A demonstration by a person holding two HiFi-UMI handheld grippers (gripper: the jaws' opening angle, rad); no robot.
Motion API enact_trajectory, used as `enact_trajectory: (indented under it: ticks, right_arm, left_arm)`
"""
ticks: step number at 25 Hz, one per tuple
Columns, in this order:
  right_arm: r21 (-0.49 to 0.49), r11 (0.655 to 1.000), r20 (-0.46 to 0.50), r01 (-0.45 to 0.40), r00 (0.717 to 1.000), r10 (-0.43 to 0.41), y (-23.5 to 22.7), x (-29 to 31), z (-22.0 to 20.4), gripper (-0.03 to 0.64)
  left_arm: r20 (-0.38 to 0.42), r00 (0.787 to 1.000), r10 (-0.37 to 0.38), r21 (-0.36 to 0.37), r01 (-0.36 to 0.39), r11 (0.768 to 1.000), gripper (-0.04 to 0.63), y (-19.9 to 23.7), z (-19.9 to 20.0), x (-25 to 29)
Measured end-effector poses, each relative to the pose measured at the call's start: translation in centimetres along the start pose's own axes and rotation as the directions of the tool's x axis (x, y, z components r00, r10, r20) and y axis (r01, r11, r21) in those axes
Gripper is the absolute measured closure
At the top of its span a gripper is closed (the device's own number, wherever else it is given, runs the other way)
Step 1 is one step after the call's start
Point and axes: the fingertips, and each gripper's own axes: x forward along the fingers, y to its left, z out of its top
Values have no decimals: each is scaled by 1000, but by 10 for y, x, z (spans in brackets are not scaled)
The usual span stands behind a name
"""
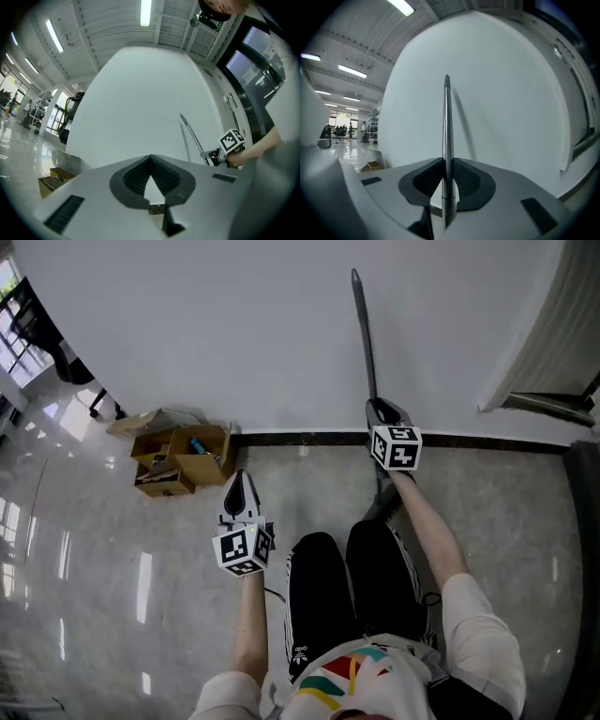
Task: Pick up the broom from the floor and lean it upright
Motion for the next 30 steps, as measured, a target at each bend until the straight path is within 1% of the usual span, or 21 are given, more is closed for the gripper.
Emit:
enact_trajectory:
  ticks: [2,4,7,10,16,17,19,21,22,23,25,26,27,28,30]
  right_arm:
    - [54,995,13,83,996,-84,-27,-2,4,531]
    - [103,984,19,147,989,-149,-47,1,10,531]
    - [125,975,4,182,983,-184,-62,8,13,531]
    - [114,977,-21,182,983,-181,-66,16,10,531]
    - [116,975,-4,190,982,-191,-69,19,10,531]
    - [100,977,-5,188,982,-189,-68,20,10,531]
    - [32,981,-12,189,982,-189,-66,22,10,531]
    - [-40,980,-11,194,981,-195,-63,19,9,529]
    - [-57,980,-9,189,982,-190,-60,17,9,529]
    - [-62,982,-5,176,984,-177,-56,16,10,513]
    - [-62,989,15,136,991,-135,-48,11,16,443]
    - [-64,992,29,112,993,-110,-43,8,21,424]
    - [-64,994,46,92,995,-89,-40,2,28,410]
    - [-59,995,72,79,995,-75,-36,-5,36,408]
    - [-16,997,152,71,986,-68,-32,-31,56,408]
  left_arm:
    - [-16,1000,-12,-11,12,1000,551,-10,-4,3]
    - [-23,999,-33,-2,33,999,551,-20,-2,12]
    - [-22,997,-72,22,73,997,551,-38,4,27]
    - [-13,997,-82,29,82,996,550,-52,8,34]
    - [16,994,-104,52,103,993,549,-77,15,42]
    - [25,994,-109,62,107,992,551,-80,17,44]
    - [35,992,-118,80,115,990,551,-85,18,46]
    - [36,992,-122,79,119,990,549,-87,18,45]
    - [36,992,-121,74,118,990,550,-85,17,45]
    - [37,992,-119,66,117,991,549,-84,18,44]
    - [40,992,-119,47,117,992,550,-84,20,44]
    - [42,992,-121,39,119,992,550,-85,22,46]
    - [45,991,-124,34,123,992,551,-87,24,47]
    - [49,990,-130,31,128,991,550,-90,26,49]
    - [61,988,-142,23,140,990,551,-99,30,51]
